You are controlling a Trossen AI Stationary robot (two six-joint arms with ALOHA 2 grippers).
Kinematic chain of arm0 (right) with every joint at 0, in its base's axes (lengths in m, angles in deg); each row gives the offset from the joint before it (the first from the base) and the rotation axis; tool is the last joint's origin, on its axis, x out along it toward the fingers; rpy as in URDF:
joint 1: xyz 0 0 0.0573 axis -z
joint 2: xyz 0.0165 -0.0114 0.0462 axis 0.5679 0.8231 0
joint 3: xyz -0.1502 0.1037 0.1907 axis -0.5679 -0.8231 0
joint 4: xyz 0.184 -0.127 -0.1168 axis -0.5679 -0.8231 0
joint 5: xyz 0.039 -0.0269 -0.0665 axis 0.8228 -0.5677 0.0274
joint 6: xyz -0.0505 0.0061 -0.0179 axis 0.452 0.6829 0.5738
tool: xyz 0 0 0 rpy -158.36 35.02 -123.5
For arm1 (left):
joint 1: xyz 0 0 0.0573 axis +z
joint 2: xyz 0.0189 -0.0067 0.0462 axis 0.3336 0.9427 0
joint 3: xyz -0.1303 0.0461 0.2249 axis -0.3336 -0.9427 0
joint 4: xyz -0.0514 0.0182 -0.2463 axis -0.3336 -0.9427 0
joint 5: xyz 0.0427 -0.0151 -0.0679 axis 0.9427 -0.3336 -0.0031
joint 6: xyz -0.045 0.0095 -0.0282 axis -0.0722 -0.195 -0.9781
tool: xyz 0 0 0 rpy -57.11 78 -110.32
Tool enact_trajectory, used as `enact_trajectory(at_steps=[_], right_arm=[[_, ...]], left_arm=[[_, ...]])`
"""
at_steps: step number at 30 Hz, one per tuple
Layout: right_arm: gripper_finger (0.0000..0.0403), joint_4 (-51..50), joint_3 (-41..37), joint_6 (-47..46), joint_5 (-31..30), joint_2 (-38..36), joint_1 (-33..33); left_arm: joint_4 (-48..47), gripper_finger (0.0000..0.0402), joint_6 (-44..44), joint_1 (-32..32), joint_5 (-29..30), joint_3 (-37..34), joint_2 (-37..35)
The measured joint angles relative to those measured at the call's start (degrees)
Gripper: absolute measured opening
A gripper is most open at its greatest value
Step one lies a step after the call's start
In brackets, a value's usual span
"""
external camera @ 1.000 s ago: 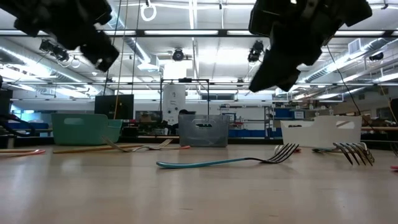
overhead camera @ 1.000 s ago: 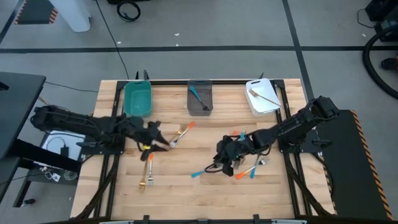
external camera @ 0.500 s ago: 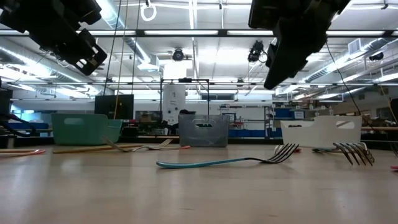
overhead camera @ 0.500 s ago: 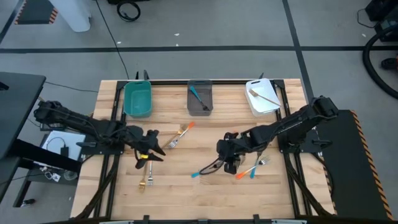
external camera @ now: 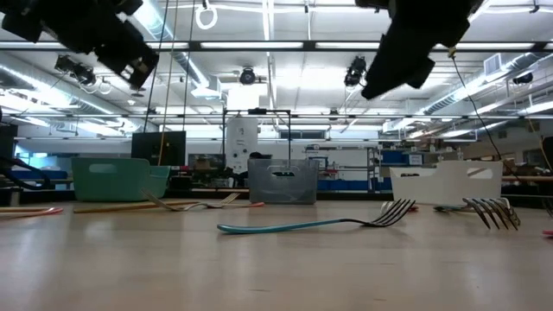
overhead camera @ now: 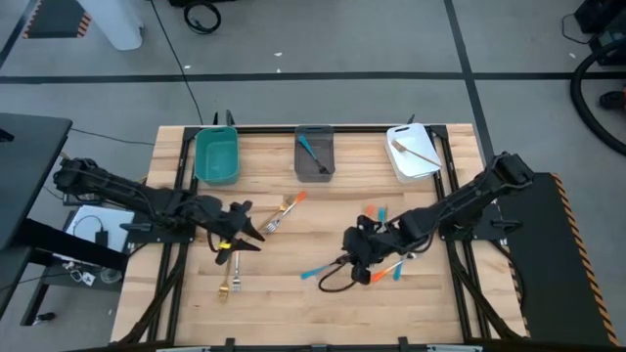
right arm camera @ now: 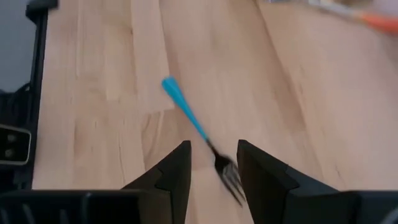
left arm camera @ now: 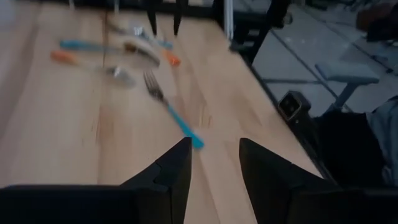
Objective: Sort silverware by color (type)
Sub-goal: Put the bottom left gold fork into the white bin
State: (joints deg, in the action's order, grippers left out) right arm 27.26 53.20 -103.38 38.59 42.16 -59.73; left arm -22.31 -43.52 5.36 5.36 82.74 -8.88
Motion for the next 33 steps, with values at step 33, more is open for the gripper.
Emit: enact_trajectory(at_steps=[33], right_arm=[[0.0137,-1.8,0.0,7.7,-0.8,0.2,0.0]], left_arm=[[-12.1,0.0142,-24.5,-18.9,19.8,-0.1,1.6]])
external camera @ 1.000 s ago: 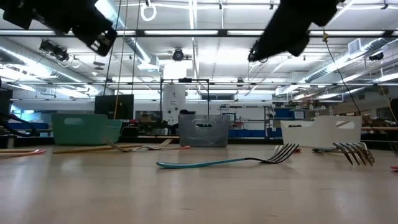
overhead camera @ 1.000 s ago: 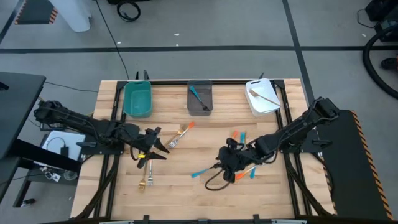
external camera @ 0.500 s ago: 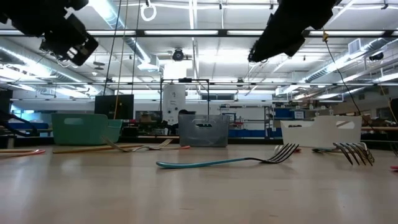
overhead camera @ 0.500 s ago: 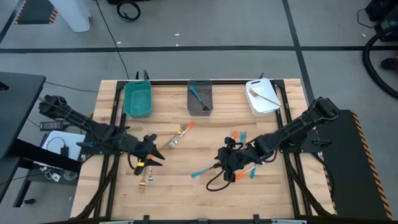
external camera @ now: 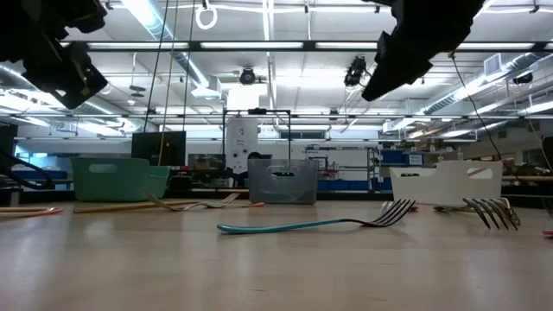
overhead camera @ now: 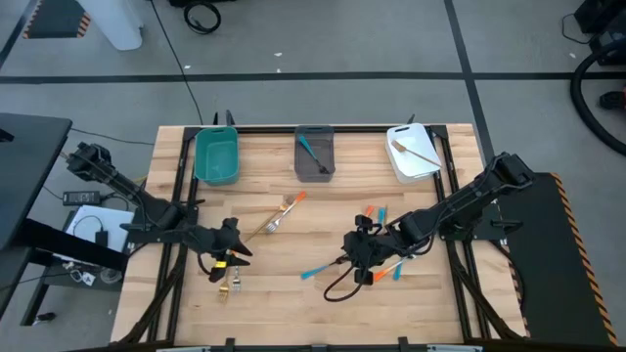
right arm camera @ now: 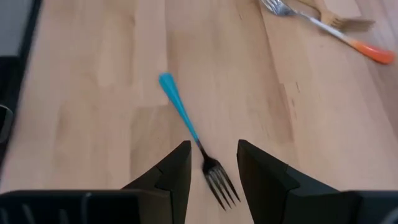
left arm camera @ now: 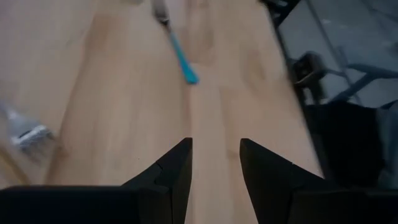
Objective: Sort silverware by color (type)
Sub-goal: Put the bottom left gold fork into the white bin
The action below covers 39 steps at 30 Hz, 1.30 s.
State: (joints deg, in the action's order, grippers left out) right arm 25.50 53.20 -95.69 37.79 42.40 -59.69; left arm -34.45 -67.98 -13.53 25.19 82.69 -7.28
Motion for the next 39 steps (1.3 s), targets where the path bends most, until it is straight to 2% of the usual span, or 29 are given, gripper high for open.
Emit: enact_trajectory(at_steps=[7,14,22,26,32,36,39], right_arm=[[0.0137,1.0,0.0,2.3,-4.0,0.0,0.2],[0.0137,1.0,0.0,0.8,-4.8,0.0,0.2],[0.0137,3.2,0.0,0.1,-9.1,0.0,0.2],[0.0137,2.3,0.0,0.1,-6.8,0.0,0.4],[0.0137,-0.8,0.0,-2.9,-5.0,0.0,0.4],[0.0137,-4.3,0.0,-3.5,-0.4,0.0,0.4],[0.0137,-6.9,0.0,-3.1,2.4,0.0,0.4]], left_arm=[[-0.5,0.0142,-1.1,3.0,6.2,0.0,6.4],[0.9,0.0142,0.8,8.7,6.3,0.0,10.1],[1.6,0.0142,3.6,15.7,7.3,0.0,10.1],[3.7,0.0142,7.5,17.5,7.3,0.0,10.1],[12.8,0.0142,17.8,17.8,7.1,0.0,10.1],[14.9,0.0142,19.6,16.8,5.9,0.0,10.0],[15.0,0.0142,17.5,16.4,2.2,0.0,9.9]])
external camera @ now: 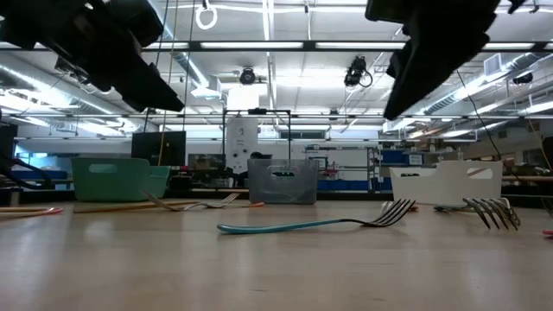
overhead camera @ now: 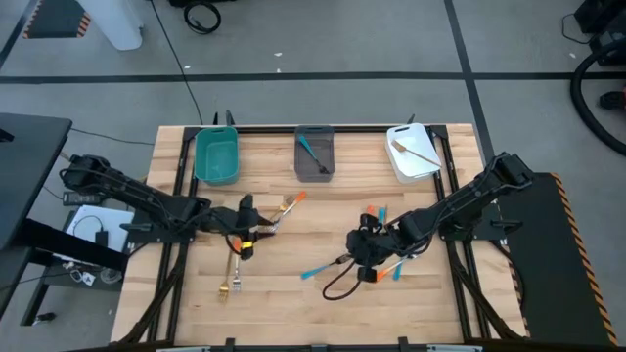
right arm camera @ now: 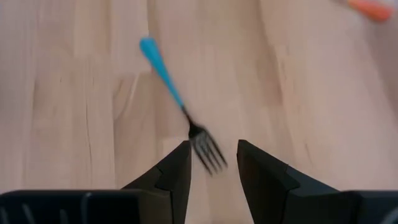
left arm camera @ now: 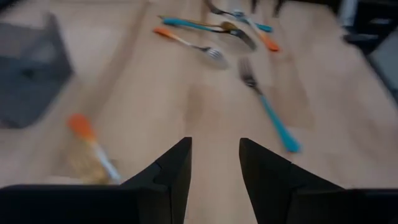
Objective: Sort silverware by color (type)
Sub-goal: Put the bottom left gold fork into the white bin
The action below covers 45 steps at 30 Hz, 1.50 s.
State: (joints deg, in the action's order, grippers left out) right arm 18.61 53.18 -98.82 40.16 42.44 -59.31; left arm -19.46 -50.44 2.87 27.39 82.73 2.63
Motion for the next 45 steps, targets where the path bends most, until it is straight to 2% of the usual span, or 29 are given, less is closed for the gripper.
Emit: enact_trajectory(at_steps=[6,12,22,29,35,45], right_arm=[[0.0137,-4.1,0.0,0.2,5.1,0.0,0.8],[0.0137,-11.6,0.0,-0.4,8.9,0.0,2.1],[0.0137,-13.1,0.0,4.7,7.1,0.0,3.4],[0.0137,-13.1,0.0,6.2,4.9,0.0,5.1],[0.0137,-12.4,0.0,6.2,0.5,0.0,5.4],[0.0137,-11.4,0.0,6.4,-0.5,0.0,5.4]], left_arm=[[-1.9,0.0142,-8.3,0.1,-6.9,0.0,0.0],[-8.4,0.0142,-15.3,-1.2,-9.5,0.0,0.0],[-16.8,0.0142,-20.2,-3.7,-9.1,0.2,0.0],[-35.7,0.0142,-22.6,-5.2,-6.3,8.7,0.0],[-40.9,0.0142,-32.9,-6.9,-6.0,11.7,0.0],[-48.2,0.0142,-49.0,-10.2,-9.8,11.7,0.0]])
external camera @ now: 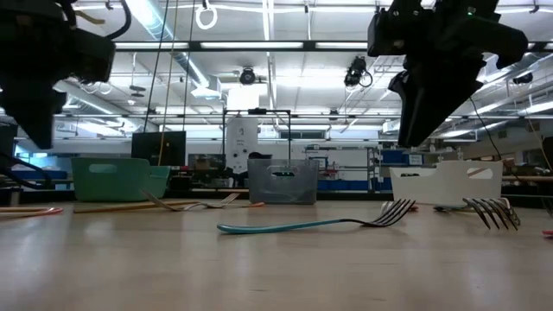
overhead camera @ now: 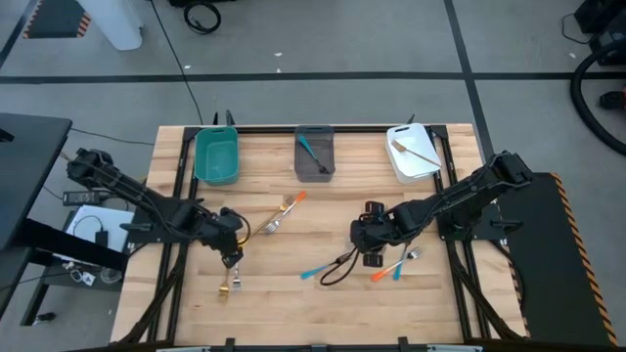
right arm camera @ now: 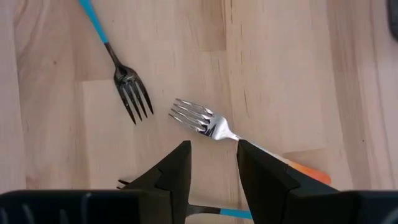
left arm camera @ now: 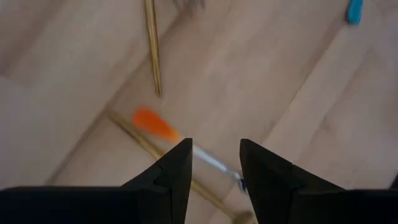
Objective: Sort silverware by color (type)
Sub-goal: Put the bottom left gold fork into the white bin
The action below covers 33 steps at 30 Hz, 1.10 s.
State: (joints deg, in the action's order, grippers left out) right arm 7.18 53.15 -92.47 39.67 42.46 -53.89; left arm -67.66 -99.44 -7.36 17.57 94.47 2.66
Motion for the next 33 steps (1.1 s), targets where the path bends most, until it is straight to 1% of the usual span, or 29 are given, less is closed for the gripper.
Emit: enact_trajectory(at_steps=[3,10,12,17,20,25,29,33], right_arm=[[0.0137,1.1,0.0,0.5,-1.1,0.0,0.0],[0.0137,5.9,0.0,1.3,-1.2,0.0,0.0],[0.0137,7.3,0.0,1.8,-1.5,0.0,0.0],[0.0137,11.7,0.0,4.5,-5.2,0.0,0.1],[0.0137,12.5,0.0,6.8,-5.2,0.0,0.3],[0.0137,12.6,0.0,7.2,-5.2,0.0,1.0],[0.0137,12.6,0.0,7.2,-5.2,0.0,1.0],[0.0137,12.7,0.0,7.2,-5.2,0.0,1.0]], left_arm=[[-1.2,0.0142,-3.9,-1.4,-1.5,0.0,0.0],[-2.0,0.0142,-10.2,-4.1,-1.8,0.0,0.0],[-2.2,0.0142,-10.7,-4.7,-1.8,0.0,0.0],[-4.9,0.0142,-11.7,-5.0,0.0,0.0,0.0],[-5.6,0.0142,-12.2,-5.0,1.0,0.0,0.0],[-5.6,0.0142,-14.5,-5.5,1.3,0.0,0.1],[-5.5,0.0142,-16.3,-6.6,1.5,-0.1,2.2],[-3.2,0.0142,-16.6,-8.4,1.5,-0.1,5.3]])
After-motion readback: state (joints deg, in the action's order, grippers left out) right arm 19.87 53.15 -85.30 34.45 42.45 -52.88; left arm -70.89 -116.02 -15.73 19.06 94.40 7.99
